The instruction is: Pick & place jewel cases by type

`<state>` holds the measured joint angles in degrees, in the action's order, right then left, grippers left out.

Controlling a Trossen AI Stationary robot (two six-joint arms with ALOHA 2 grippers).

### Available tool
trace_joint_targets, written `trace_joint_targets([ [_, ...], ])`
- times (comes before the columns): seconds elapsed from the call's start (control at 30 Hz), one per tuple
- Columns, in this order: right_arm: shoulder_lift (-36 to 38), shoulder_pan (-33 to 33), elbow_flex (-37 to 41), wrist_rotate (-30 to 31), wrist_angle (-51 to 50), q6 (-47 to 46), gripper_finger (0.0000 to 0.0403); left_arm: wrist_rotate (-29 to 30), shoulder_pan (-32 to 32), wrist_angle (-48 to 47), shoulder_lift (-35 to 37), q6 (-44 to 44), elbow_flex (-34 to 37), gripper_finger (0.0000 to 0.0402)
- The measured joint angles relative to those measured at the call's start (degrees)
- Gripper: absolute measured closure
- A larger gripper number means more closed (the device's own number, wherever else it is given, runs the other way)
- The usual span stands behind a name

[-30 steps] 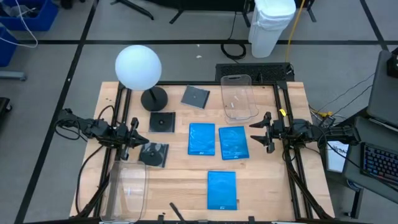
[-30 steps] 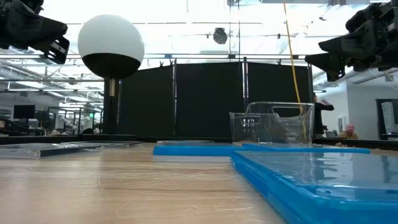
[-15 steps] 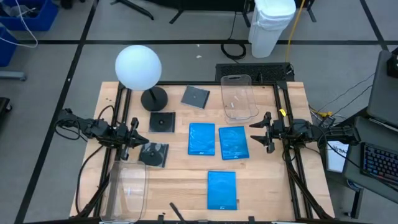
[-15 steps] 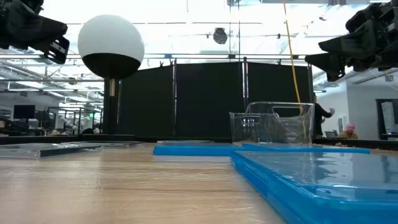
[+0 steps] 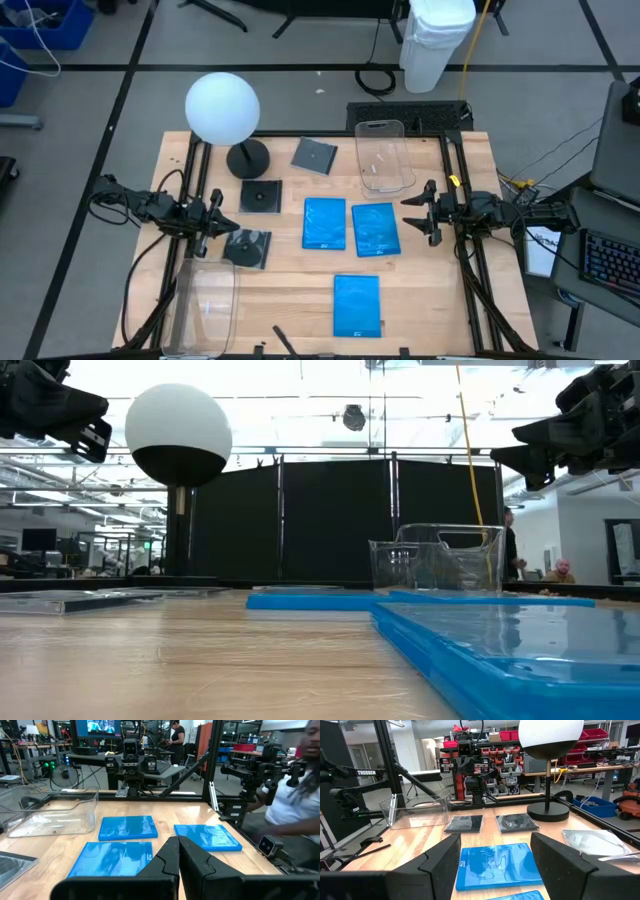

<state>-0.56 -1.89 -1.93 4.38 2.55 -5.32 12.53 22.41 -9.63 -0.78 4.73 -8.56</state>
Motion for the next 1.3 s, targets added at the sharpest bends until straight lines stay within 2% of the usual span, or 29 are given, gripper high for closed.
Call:
trace_joint_targets([
  [1.0, 0.0, 0.0, 0.01, -0.02, -0.01, 0.0, 0.0168, 0.02, 0.0, 0.02, 0.0, -0.05, 0.0, 0.0394],
  [1.3, 0.02, 0.0, 0.01, 0.0, 0.2, 0.0, 0.0167, 4.54, 0.0, 0.63, -0.02, -17.45, 0.0, 0.0394],
])
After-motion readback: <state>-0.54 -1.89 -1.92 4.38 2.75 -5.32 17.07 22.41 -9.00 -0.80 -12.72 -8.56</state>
